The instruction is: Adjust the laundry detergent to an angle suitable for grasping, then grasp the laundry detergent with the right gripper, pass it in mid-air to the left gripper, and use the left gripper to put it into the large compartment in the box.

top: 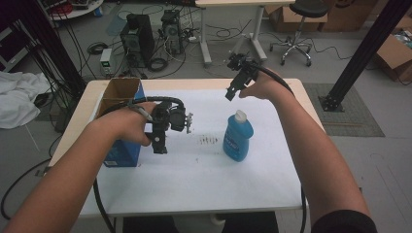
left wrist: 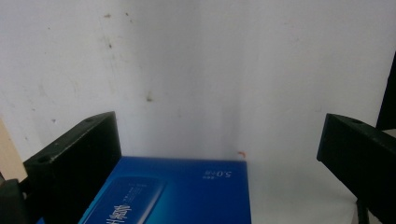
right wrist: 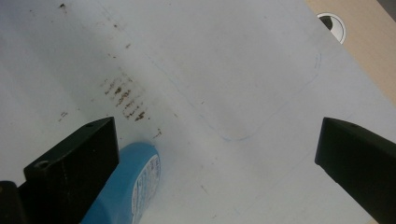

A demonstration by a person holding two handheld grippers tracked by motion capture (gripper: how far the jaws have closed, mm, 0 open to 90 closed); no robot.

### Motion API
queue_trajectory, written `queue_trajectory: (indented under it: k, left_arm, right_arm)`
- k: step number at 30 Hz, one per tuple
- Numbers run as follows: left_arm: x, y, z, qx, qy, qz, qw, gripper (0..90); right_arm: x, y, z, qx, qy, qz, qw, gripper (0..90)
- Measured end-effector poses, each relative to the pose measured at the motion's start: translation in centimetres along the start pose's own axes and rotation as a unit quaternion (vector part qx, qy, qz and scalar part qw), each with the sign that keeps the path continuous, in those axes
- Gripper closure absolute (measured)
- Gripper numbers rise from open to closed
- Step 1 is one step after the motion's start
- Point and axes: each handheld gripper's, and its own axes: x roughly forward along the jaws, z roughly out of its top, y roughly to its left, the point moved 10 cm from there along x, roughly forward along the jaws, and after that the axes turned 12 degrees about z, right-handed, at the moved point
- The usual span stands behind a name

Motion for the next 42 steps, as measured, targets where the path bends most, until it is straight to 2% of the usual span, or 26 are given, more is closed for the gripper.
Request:
queue_trajectory:
  k: [7, 12, 15, 21, 25, 31, 42]
  left_arm:
    - [-0.2, 0.0, 0.4, 0.004, 0.001, 0.002, 1.0000, 0.1]
    - [-0.6, -0.1, 0.3, -0.001, 0.001, 0.004, 1.0000, 0.1]
    - [-0.6, 0.1, 0.2, -0.007, 0.001, 0.004, 1.0000, 0.1]
    - [-0.8, 0.1, 0.3, 0.000, 0.001, 0.009, 1.0000, 0.1]
    - [-1.0, -0.1, 0.0, -0.003, 0.003, 0.010, 0.9999, 0.1]
    - [-1.3, -0.3, -0.2, -0.003, -0.002, 0.011, 0.9999, 0.1]
    - [-0.6, 0.0, 0.2, 0.003, -0.004, 0.009, 0.9999, 0.1]
  right_arm:
    - [-0.3, 0.1, -0.1, -0.001, -0.005, -0.001, 1.0000, 0.0]
    - [-1.1, 0.2, 0.0, 0.000, -0.017, 0.002, 0.9999, 0.0]
    - [-0.9, 0.1, 0.1, -0.001, -0.014, 0.002, 0.9999, 0.0]
    - [-0.4, 0.0, 0.2, -0.006, -0.007, 0.001, 1.0000, 0.0]
    - [-0.7, -0.3, 0.5, 0.000, -0.016, 0.001, 0.9999, 0.0]
    - [-0.3, -0.1, 0.7, -0.001, -0.005, -0.001, 1.0000, 0.0]
    - [0.2, -0.1, 0.3, 0.000, 0.008, -0.007, 0.9999, 0.0]
